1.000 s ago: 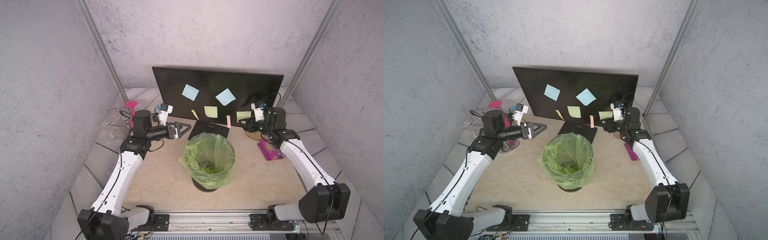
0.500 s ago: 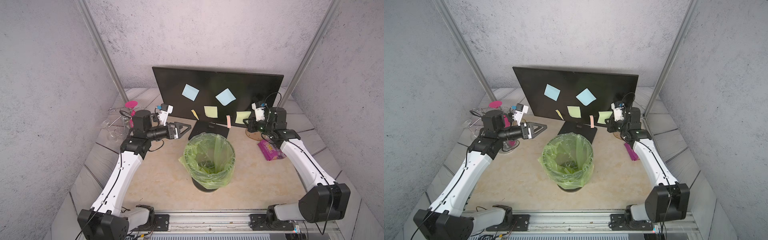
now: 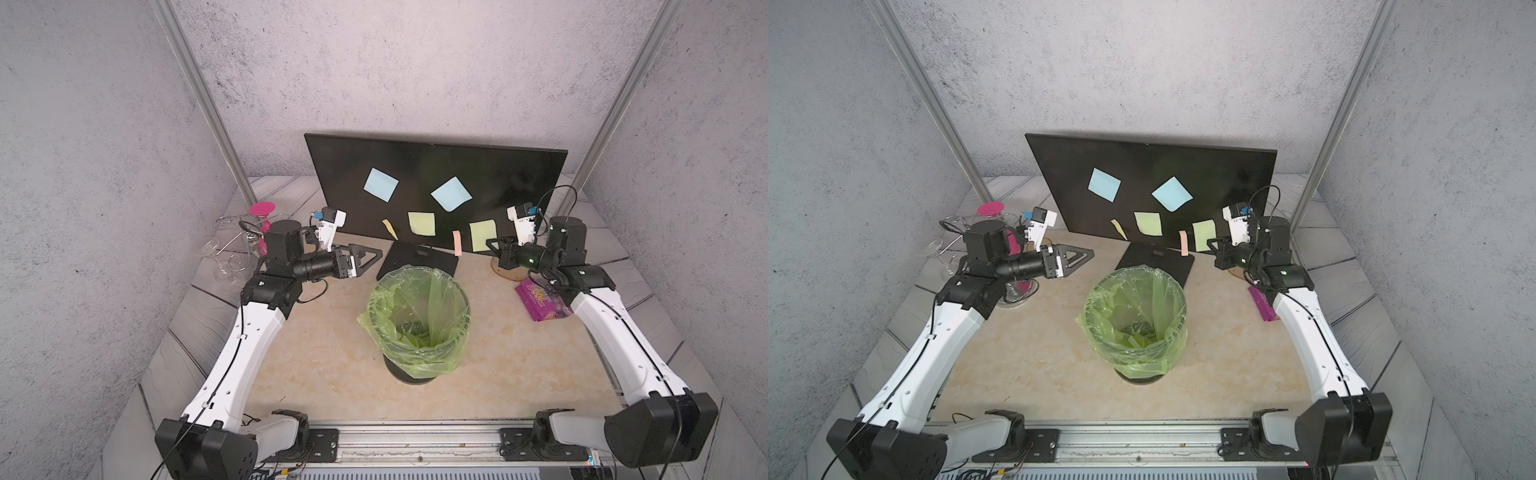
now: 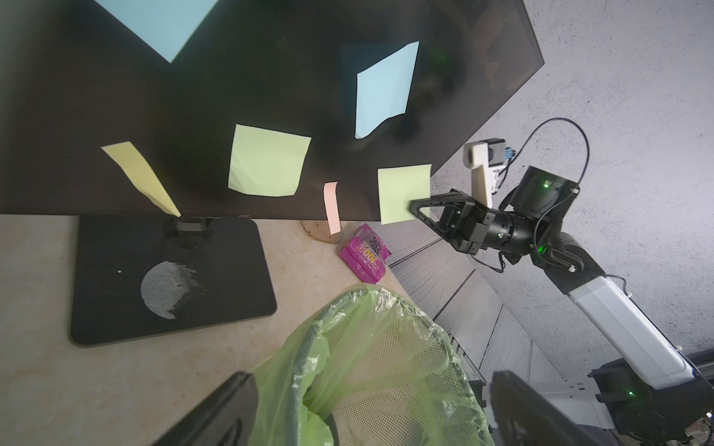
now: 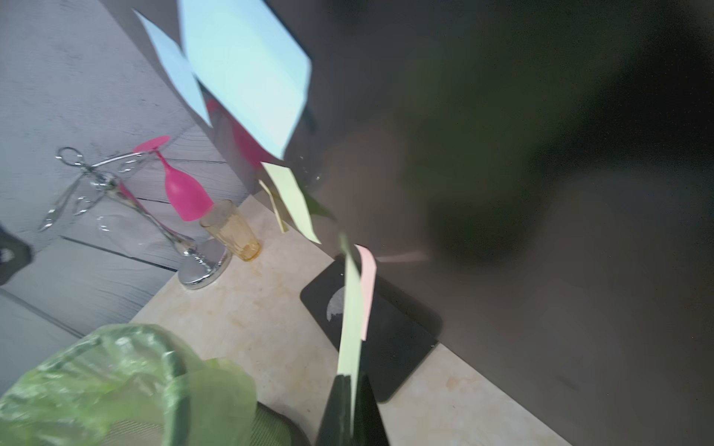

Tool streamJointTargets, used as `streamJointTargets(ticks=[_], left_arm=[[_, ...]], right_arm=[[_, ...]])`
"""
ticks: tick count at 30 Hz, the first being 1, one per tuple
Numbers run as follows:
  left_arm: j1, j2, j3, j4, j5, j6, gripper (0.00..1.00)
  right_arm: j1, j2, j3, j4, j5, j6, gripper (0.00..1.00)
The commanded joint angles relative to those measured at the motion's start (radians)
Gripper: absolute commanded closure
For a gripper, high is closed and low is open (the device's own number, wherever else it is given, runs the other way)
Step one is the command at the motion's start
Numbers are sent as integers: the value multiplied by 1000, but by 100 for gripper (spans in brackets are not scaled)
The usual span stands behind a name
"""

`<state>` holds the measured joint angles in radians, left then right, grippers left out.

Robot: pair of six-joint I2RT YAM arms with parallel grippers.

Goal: Remove the sticky note from the monitor
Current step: Tear off the sticky note from the monitor, then place the sticky note in the trash bin.

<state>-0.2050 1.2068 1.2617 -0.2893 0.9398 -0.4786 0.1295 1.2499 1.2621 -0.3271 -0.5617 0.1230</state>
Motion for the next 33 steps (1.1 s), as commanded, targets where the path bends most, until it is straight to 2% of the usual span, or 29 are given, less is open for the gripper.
streamJointTargets(ticks=[1, 5, 8, 10, 14, 17, 20, 23, 27, 29, 33], left_arm=[[1, 3, 24, 19, 10, 0, 0], [1, 7, 26, 18, 0, 4, 0], [0, 15, 28, 22, -2, 5, 0], [0, 21, 31, 21, -2, 5, 0], [0, 23, 32, 24, -7, 5, 0], [1, 25, 31, 26, -9, 5, 0], [1, 27, 31, 23, -9, 6, 0], [1, 25, 35, 18, -10, 11, 0], [1, 25, 40, 6, -9, 21, 0], [2, 25, 41, 4, -9, 23, 0], [3, 19, 35, 1, -7, 26, 0]], right_arm=[[39, -90, -40, 7, -79, -10, 100], [126, -166, -53, -66, -94, -78, 100], [253, -174, -25, -181, -52, -189, 100], [360, -140, 19, -297, -10, -273, 100], [478, -51, 81, -437, 86, -367, 100], [544, 23, 121, -493, 175, -395, 89], [562, 44, 138, -469, 219, -382, 63], [562, 22, 140, -405, 252, -352, 46], [558, -42, 123, -303, 350, -285, 35], [534, -64, 123, -264, 401, -238, 32], [380, -90, 91, -188, 360, -61, 28]])
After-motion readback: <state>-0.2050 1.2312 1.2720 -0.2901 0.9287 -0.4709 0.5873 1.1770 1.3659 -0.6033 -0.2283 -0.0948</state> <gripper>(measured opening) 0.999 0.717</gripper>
